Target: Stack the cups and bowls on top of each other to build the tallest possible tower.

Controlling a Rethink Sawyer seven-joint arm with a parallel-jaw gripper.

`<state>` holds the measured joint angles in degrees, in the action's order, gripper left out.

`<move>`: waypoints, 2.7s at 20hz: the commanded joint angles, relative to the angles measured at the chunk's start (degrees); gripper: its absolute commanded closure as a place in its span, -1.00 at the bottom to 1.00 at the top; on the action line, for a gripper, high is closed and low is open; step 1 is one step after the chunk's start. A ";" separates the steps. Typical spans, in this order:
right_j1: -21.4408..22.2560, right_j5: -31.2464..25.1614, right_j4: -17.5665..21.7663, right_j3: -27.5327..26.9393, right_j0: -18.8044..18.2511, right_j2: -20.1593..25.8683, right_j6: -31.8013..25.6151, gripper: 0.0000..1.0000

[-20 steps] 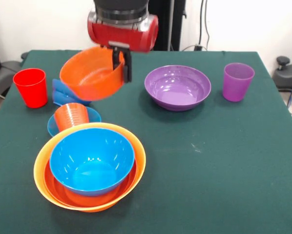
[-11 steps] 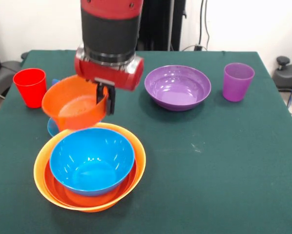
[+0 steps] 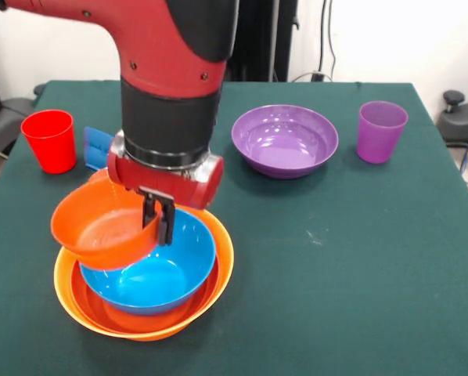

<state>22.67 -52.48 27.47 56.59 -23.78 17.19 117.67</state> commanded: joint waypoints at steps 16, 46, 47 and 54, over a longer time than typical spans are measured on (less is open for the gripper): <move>1.20 3.03 0.12 9.20 4.25 -8.32 4.82 1.00; -4.80 9.14 -5.91 3.27 8.74 -12.05 6.87 1.00; -5.48 8.09 -6.23 1.76 8.83 -11.97 6.45 1.00; -7.49 6.20 -7.90 -2.11 10.44 -12.90 6.58 1.00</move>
<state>18.47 -43.24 20.86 58.57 -15.95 2.55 117.67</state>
